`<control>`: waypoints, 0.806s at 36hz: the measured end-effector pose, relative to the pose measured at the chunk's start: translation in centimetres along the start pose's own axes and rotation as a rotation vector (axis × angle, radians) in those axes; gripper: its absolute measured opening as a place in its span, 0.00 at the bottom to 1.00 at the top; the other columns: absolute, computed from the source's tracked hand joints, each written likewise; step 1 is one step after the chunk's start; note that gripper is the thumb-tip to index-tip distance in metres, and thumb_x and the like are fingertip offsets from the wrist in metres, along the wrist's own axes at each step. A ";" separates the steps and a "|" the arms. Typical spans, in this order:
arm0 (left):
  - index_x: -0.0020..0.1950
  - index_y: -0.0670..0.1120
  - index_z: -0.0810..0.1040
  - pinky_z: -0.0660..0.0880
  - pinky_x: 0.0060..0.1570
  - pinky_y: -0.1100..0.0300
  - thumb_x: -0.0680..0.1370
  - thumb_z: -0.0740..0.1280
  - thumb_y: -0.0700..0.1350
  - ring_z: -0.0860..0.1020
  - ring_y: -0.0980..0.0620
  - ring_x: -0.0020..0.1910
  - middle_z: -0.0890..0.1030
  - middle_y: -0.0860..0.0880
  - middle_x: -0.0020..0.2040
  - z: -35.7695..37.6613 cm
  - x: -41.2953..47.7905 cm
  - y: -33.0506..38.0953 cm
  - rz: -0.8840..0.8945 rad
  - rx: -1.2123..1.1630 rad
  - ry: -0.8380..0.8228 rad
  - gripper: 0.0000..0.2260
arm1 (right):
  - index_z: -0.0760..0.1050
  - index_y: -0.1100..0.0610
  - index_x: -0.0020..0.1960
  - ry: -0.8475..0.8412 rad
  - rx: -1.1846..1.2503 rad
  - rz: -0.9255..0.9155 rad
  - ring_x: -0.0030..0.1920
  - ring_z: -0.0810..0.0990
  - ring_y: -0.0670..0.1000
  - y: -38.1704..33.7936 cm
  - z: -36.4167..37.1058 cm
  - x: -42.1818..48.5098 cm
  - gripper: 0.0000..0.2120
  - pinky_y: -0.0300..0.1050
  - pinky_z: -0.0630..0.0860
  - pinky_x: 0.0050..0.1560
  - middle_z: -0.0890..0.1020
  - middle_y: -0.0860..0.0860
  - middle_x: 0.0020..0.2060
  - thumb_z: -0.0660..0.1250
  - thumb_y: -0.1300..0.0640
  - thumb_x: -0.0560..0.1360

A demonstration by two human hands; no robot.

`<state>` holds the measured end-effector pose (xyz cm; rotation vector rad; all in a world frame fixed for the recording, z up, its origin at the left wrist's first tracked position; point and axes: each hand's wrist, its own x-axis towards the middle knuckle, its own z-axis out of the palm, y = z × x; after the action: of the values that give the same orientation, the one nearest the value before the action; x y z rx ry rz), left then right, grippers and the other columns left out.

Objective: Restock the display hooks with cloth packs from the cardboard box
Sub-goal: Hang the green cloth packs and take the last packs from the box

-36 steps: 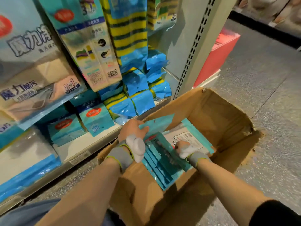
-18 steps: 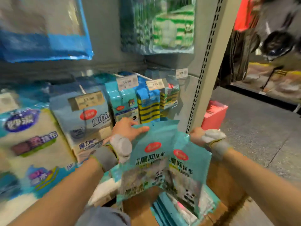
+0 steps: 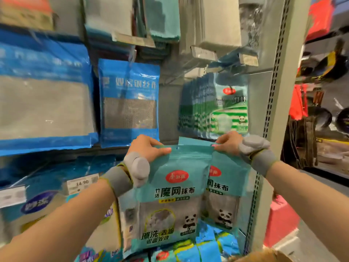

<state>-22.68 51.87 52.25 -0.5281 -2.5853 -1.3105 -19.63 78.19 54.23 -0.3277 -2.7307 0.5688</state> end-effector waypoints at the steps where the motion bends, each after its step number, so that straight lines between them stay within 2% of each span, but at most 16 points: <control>1: 0.46 0.46 0.85 0.72 0.41 0.61 0.69 0.75 0.51 0.79 0.52 0.41 0.83 0.48 0.42 -1.0 0.4 0.3 0.005 -0.013 0.014 0.12 | 0.77 0.51 0.31 0.025 -0.016 -0.026 0.38 0.77 0.50 -1.2 -1.1 0.3 0.13 0.45 0.77 0.46 0.79 0.48 0.31 0.70 0.46 0.71; 3: 0.47 0.45 0.85 0.75 0.45 0.59 0.69 0.75 0.52 0.80 0.50 0.46 0.83 0.47 0.44 -2.2 1.0 0.8 0.014 -0.024 0.041 0.12 | 0.76 0.49 0.31 0.080 -0.023 -0.078 0.38 0.78 0.50 -3.0 -2.8 1.1 0.13 0.45 0.77 0.44 0.81 0.49 0.32 0.69 0.47 0.72; 5: 0.47 0.45 0.85 0.76 0.48 0.59 0.68 0.75 0.52 0.81 0.50 0.48 0.84 0.47 0.45 -3.0 1.7 1.5 0.019 -0.018 0.044 0.13 | 0.76 0.47 0.34 0.111 -0.045 -0.129 0.41 0.80 0.51 -4.2 -4.2 2.2 0.11 0.44 0.78 0.46 0.82 0.48 0.36 0.68 0.43 0.71; 7: 0.46 0.46 0.85 0.75 0.45 0.61 0.68 0.75 0.52 0.80 0.51 0.45 0.83 0.48 0.42 -4.0 2.3 2.3 0.040 -0.023 0.061 0.12 | 0.78 0.42 0.41 0.163 -0.074 -0.170 0.48 0.80 0.53 -5.9 -5.7 3.0 0.10 0.45 0.75 0.53 0.82 0.46 0.42 0.66 0.37 0.69; 9: 0.45 0.46 0.85 0.74 0.43 0.62 0.68 0.75 0.52 0.80 0.52 0.42 0.82 0.49 0.41 -4.9 3.3 3.4 0.046 -0.032 0.077 0.11 | 0.80 0.41 0.49 0.208 -0.084 -0.176 0.51 0.78 0.51 -7.3 -7.0 4.1 0.10 0.43 0.72 0.55 0.82 0.46 0.47 0.66 0.39 0.71; 10: 0.44 0.47 0.85 0.73 0.42 0.63 0.68 0.75 0.52 0.79 0.53 0.41 0.82 0.50 0.40 -5.0 3.4 3.8 0.041 -0.036 0.077 0.11 | 0.80 0.40 0.48 0.230 -0.087 -0.171 0.52 0.79 0.51 -7.4 -7.2 4.6 0.11 0.44 0.73 0.57 0.82 0.46 0.49 0.66 0.37 0.70; 12: 0.42 0.48 0.84 0.72 0.39 0.65 0.68 0.75 0.52 0.78 0.56 0.38 0.81 0.52 0.37 -6.0 5.0 4.9 0.059 -0.044 0.103 0.09 | 0.77 0.31 0.40 0.317 -0.051 -0.162 0.57 0.78 0.53 -8.4 -8.6 6.6 0.13 0.52 0.73 0.62 0.82 0.48 0.52 0.61 0.28 0.62; 13: 0.42 0.49 0.84 0.73 0.37 0.66 0.68 0.75 0.53 0.78 0.56 0.38 0.81 0.52 0.37 -6.1 5.3 5.1 0.060 -0.042 0.101 0.09 | 0.76 0.30 0.38 0.335 -0.027 -0.155 0.60 0.76 0.54 -8.0 -8.6 7.8 0.13 0.55 0.71 0.63 0.81 0.49 0.54 0.58 0.27 0.59; 16: 0.43 0.46 0.85 0.78 0.47 0.59 0.68 0.75 0.52 0.80 0.51 0.43 0.84 0.48 0.41 -6.9 7.3 6.5 0.085 -0.065 0.113 0.11 | 0.77 0.34 0.48 0.387 0.036 -0.117 0.66 0.70 0.54 -7.8 -9.7 11.7 0.21 0.57 0.67 0.66 0.80 0.49 0.57 0.57 0.29 0.61; 18: 0.44 0.45 0.85 0.78 0.50 0.58 0.68 0.76 0.52 0.81 0.50 0.43 0.84 0.48 0.41 -7.0 8.3 7.1 0.076 -0.082 0.125 0.12 | 0.77 0.35 0.46 0.408 0.128 -0.094 0.64 0.72 0.54 -8.0 -10.1 12.8 0.22 0.56 0.70 0.64 0.81 0.49 0.56 0.57 0.28 0.60; 20: 0.45 0.45 0.85 0.75 0.43 0.62 0.68 0.76 0.51 0.79 0.54 0.38 0.82 0.52 0.36 -7.1 9.9 7.9 0.086 -0.086 0.136 0.12 | 0.78 0.35 0.44 0.404 0.230 -0.090 0.62 0.74 0.54 -7.5 -10.1 15.0 0.20 0.55 0.72 0.64 0.81 0.49 0.56 0.59 0.28 0.58; 22: 0.44 0.44 0.85 0.70 0.35 0.68 0.68 0.75 0.51 0.76 0.57 0.35 0.79 0.55 0.32 -6.9 11.2 8.4 0.090 -0.089 0.147 0.11 | 0.79 0.35 0.47 0.419 0.320 -0.064 0.65 0.72 0.54 -8.3 -10.2 14.8 0.19 0.53 0.70 0.66 0.80 0.52 0.58 0.62 0.30 0.60; 23: 0.44 0.44 0.85 0.69 0.34 0.69 0.68 0.75 0.51 0.76 0.58 0.35 0.78 0.55 0.32 -7.0 11.4 8.4 0.085 -0.084 0.152 0.11 | 0.79 0.36 0.51 0.439 0.359 -0.060 0.67 0.69 0.55 -8.8 -10.0 14.5 0.17 0.52 0.68 0.68 0.79 0.53 0.60 0.64 0.32 0.65; 26: 0.44 0.45 0.85 0.73 0.46 0.64 0.68 0.76 0.51 0.79 0.53 0.44 0.81 0.52 0.38 -6.1 12.8 8.4 0.083 -0.069 0.183 0.11 | 0.79 0.45 0.58 0.525 0.434 -0.114 0.68 0.62 0.59 -8.7 -9.7 16.7 0.14 0.47 0.64 0.67 0.79 0.54 0.60 0.64 0.44 0.75; 29: 0.44 0.45 0.85 0.74 0.52 0.61 0.67 0.76 0.52 0.80 0.49 0.50 0.81 0.49 0.41 -5.3 13.8 8.5 0.072 -0.047 0.194 0.12 | 0.78 0.48 0.60 0.619 0.499 -0.157 0.66 0.62 0.59 -8.9 -9.2 17.7 0.15 0.47 0.63 0.66 0.78 0.55 0.59 0.65 0.46 0.76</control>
<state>-31.85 55.29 66.17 -0.4712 -2.3629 -1.3308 -33.90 78.50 70.78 -0.1279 -1.9272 0.8989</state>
